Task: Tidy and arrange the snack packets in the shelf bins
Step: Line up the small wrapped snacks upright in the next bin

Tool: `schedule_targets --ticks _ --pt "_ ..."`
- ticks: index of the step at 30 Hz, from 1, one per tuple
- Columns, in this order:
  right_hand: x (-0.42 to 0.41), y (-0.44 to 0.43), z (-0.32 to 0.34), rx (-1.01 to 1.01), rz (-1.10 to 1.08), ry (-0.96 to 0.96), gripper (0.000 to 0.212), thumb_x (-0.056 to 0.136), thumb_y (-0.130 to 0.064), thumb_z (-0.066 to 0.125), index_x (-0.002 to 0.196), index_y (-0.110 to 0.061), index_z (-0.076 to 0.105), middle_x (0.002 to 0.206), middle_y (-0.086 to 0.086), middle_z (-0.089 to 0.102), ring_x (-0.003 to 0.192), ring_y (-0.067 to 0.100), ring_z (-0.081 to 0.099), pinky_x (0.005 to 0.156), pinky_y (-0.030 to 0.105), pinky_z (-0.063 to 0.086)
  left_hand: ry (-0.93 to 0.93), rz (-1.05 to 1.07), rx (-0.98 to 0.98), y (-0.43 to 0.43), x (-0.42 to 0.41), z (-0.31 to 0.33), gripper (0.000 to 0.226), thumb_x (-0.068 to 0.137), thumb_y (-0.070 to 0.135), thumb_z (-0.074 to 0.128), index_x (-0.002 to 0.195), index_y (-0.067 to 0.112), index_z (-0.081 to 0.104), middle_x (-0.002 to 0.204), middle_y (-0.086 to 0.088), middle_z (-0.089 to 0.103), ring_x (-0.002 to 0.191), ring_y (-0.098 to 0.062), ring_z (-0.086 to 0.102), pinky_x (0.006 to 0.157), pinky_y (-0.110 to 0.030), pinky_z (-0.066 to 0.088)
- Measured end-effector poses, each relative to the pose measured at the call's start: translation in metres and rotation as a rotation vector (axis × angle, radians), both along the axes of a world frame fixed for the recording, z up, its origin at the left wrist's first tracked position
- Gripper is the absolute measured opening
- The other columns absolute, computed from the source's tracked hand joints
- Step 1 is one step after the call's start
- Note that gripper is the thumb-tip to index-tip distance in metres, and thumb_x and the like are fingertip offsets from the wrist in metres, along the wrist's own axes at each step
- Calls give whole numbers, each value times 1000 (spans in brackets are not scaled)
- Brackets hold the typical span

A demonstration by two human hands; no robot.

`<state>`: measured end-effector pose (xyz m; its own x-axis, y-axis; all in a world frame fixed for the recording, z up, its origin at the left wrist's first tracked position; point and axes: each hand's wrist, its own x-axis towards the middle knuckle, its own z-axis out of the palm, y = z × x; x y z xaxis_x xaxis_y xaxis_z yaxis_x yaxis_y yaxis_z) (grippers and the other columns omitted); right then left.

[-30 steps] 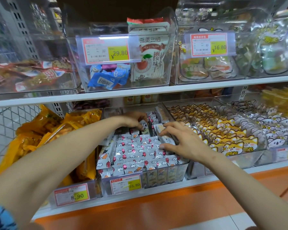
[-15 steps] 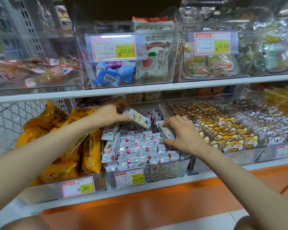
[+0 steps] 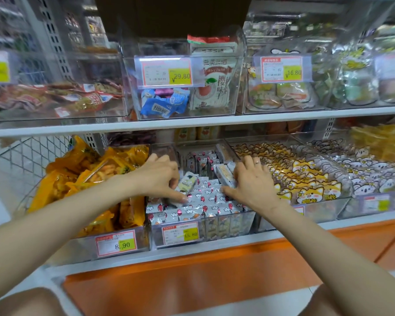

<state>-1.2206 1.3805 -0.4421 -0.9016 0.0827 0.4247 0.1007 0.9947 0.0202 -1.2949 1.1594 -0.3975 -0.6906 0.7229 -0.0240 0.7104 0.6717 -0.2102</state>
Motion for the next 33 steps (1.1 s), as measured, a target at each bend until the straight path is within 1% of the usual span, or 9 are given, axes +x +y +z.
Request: schedule_targets --ticks 5,11,18,21,24,27,29,31,33 --pt "1 -3 -8 -47 56 36 63 74 -56 67 107 -4 59 111 15 51 109 35 48 90 44 40 -68 36 135 6 -1 4 45 77 66 53 86 22 53 91 9 55 95 -13 46 79 -31 26" --pt "1 4 -9 -114 172 37 41 81 -45 66 113 -21 65 124 7 45 117 27 37 95 36 32 -229 126 -5 11 -14 8 78 76 59 63 139 27 32 140 -1 39 126 -22 32 102 -37 22" --pt "-1 0 -14 -21 204 55 37 88 -39 58 123 -28 59 113 4 52 112 26 39 89 37 28 -433 123 18 14 -16 13 93 72 50 72 146 33 17 138 -3 40 119 -19 36 103 -34 28" --pt "-3 -2 -12 -65 197 153 29 81 -29 65 109 -23 67 95 5 62 94 27 50 75 35 33 -458 100 31 18 -15 11 103 70 49 74 147 36 7 144 -3 39 130 -25 35 109 -40 22" --pt "-5 3 -5 -210 203 255 31 82 -25 63 112 -18 66 92 6 62 84 25 54 65 27 31 -545 92 118 20 -18 10 98 74 37 76 147 31 12 123 1 49 116 -20 48 102 -33 31" --pt "-5 13 4 -492 178 301 35 88 -22 60 122 -17 59 107 3 59 91 19 57 67 27 40 -659 105 367 23 -23 13 71 78 17 74 138 16 36 97 4 51 87 -11 53 78 -19 45" --pt "-6 23 7 -717 177 359 33 89 -21 60 121 -16 59 113 3 60 95 19 59 78 36 50 -631 137 499 25 -26 15 57 80 15 72 130 10 46 100 3 55 89 -13 53 72 -14 43" --pt "-7 32 9 -905 170 382 28 89 -17 61 116 -17 60 115 4 61 95 20 60 79 43 54 -584 194 625 29 -30 17 60 82 23 71 134 11 45 118 1 55 99 -16 52 80 -18 42" --pt "-7 39 10 -1019 162 377 20 89 -12 61 107 -20 63 116 8 60 93 20 57 71 35 56 -543 267 750 36 -34 17 64 83 30 68 138 16 39 132 -4 51 109 -21 52 90 -27 41"
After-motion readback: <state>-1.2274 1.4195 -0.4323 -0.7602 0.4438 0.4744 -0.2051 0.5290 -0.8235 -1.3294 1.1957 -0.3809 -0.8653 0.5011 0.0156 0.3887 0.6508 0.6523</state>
